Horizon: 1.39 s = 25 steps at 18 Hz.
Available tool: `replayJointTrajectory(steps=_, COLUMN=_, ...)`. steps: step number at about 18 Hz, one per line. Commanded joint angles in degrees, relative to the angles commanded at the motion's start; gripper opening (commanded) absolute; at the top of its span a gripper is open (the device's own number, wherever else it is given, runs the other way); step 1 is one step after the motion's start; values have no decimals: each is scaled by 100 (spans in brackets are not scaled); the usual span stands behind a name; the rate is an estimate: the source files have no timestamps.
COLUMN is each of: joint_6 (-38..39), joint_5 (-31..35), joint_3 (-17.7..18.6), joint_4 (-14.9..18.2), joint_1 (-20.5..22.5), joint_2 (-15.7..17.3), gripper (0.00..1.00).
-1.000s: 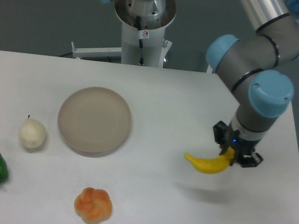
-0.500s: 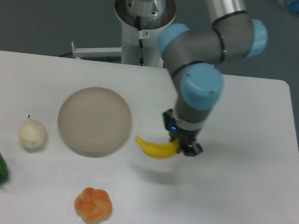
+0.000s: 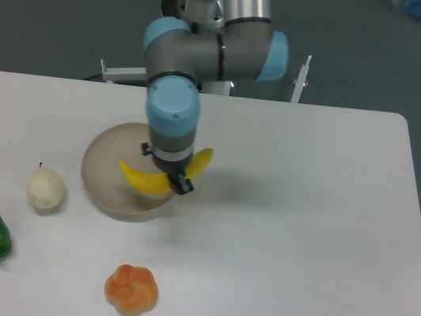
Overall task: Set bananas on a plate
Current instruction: 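Lower the banana onto the beige plate and open the gripper, then lift the open gripper up and away from the plate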
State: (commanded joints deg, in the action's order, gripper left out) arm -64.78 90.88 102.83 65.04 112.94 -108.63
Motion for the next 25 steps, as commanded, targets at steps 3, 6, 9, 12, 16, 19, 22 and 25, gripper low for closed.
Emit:
replayJointTrajectory(steps=3, joint_6=36, joint_5=0, joint_3=9, joint_4=-79, joint_1=-132, joint_2=-255, gripper=11)
replayJointTrajectory(steps=6, joint_6=44, joint_5=-17, joint_3=0, joint_4=-70, joint_1=-158, joint_2=-273, gripper=30)
replayJointTrajectory(steps=9, joint_6=88, joint_5=-9, joint_3=0, joint_4=-97, joint_1=-167, joint_2=-255, gripper=48)
replayJointTrajectory(steps=12, joint_6=123, joint_5=-9, joint_3=-26, joint_4=-123, joint_1=-167, joint_2=-203, gripper=100)
replayJointTrajectory(steps=16, joint_6=203, joint_5=-18, joint_3=-280, joint_4=-70, joint_1=-72, joint_2=-98, gripper=100)
replayJointTrajectory(steps=19, joint_6=185, joint_5=-97, joint_3=-518, joint_4=-123, joint_1=560, joint_2=-97, gripper=100)
replayJointTrajectory(steps=22, joint_6=115, joint_5=-97, joint_3=-659, joint_4=-535, joint_1=1202, joint_2=-281, gripper=100)
replayJointTrajectory(steps=25, joint_6=-34, joint_5=-71, joint_3=-1027, joint_4=-641, joint_1=1729, joint_2=-439, gripper=100)
